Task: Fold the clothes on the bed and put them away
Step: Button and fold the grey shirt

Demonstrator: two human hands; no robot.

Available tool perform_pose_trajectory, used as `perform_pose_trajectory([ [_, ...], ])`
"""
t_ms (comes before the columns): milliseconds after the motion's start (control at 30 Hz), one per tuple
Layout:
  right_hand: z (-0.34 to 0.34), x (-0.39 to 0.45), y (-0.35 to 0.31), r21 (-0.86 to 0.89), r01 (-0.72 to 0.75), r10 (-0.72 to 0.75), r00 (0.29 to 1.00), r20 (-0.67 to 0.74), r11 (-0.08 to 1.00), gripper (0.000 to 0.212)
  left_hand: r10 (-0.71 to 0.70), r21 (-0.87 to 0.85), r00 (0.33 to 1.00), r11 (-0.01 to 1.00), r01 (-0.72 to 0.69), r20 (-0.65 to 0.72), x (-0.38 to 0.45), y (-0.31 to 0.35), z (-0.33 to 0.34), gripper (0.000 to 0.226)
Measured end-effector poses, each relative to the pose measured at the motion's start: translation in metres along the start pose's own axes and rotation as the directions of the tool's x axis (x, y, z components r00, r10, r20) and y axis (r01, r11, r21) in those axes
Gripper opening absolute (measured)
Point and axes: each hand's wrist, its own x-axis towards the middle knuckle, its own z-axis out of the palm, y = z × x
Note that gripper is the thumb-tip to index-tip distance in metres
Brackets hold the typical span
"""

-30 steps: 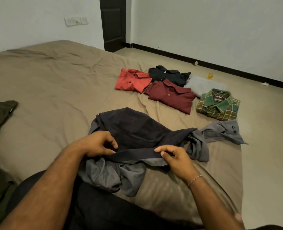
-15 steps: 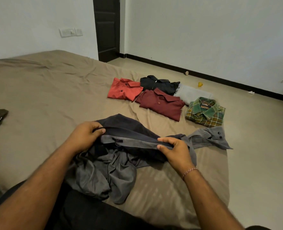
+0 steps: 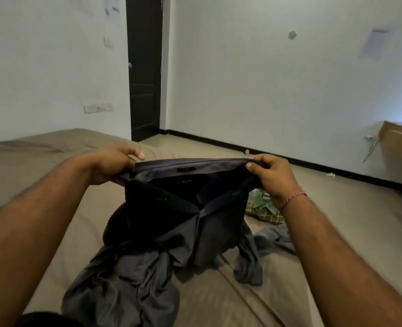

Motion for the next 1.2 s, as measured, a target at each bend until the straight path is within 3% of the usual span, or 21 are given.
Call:
perform_pose_trajectory([
  [100, -0.016, 0.016, -0.040, 0.014, 0.008, -0.007, 0.999, -0.053, 1.000, 0.011, 0.089, 0.040, 0.996, 0.995, -0.089, -0.003, -0.010, 0.046, -0.013, 0.035],
  [200, -0.034, 0.030, -0.087, 0.018, 0.039, -0.037, 0.992, -0.122, 0.999, 0.016, 0.152, 0.313, 0.986, 0.942, -0.124, -0.067, -0.017, 0.095, -0.028, 0.028],
  [267, -0.044, 0.040, -0.122, -0.016, 0.090, -0.091, 0.984, -0.154, 0.996, 0.019, 0.178, 0.515, 0.979, 0.851, -0.105, -0.095, -0.024, 0.131, -0.038, 0.032],
  [400, -0.060, 0.059, -0.161, -0.253, 0.198, -0.267, 0.923, -0.276, 0.947, 0.011, 0.227, 0.768, 0.974, 0.621, -0.156, 0.015, -0.031, 0.175, -0.038, 0.038],
  [500, -0.074, 0.064, -0.190, -0.514, 0.264, -0.457, 0.839, -0.295, 0.816, 0.009, 0.448, 0.848, 0.894, 0.484, -0.215, -0.029, -0.038, 0.203, -0.040, 0.034],
  [600, -0.082, 0.059, -0.213, -0.567, 0.311, -0.558, 0.759, -0.335, 0.763, 0.014, 0.634, 0.887, 0.760, 0.422, -0.187, -0.141, -0.051, 0.229, -0.045, 0.022],
  [700, -0.085, 0.051, -0.228, -0.413, 0.368, -0.541, 0.697, -0.471, 0.833, 0.007, 0.747, 0.799, 0.629, 0.504, -0.327, -0.214, -0.068, 0.243, -0.055, 0.024],
  [800, -0.082, 0.035, -0.233, -0.119, 0.423, -0.421, 0.749, -0.511, 0.898, 0.014, 0.732, 0.602, 0.612, 0.643, -0.474, -0.300, -0.084, 0.238, -0.058, 0.021],
  [900, -0.076, 0.021, -0.219, 0.017, 0.358, -0.329, 0.875, -0.355, 0.934, 0.009, 0.614, 0.326, 0.715, 0.787, -0.523, -0.336, -0.089, 0.212, -0.053, 0.020],
  [1033, -0.062, 0.013, -0.160, -0.061, 0.040, -0.044, 0.997, -0.066, 0.997, 0.009, 0.414, 0.143, 0.854, 0.910, -0.388, -0.316, -0.069, 0.146, -0.038, 0.020],
  [1100, -0.050, 0.005, -0.113, -0.156, -0.169, 0.168, 0.986, -0.017, 0.973, 0.009, 0.275, 0.080, 0.917, 0.961, -0.263, -0.287, -0.051, 0.097, -0.021, 0.018],
  [1200, -0.031, -0.012, -0.025, -0.283, -0.393, 0.392, 0.918, -0.063, 0.875, 0.023, 0.031, -0.053, 0.973, 0.998, -0.045, -0.230, -0.023, 0.015, 0.019, 0.009],
])
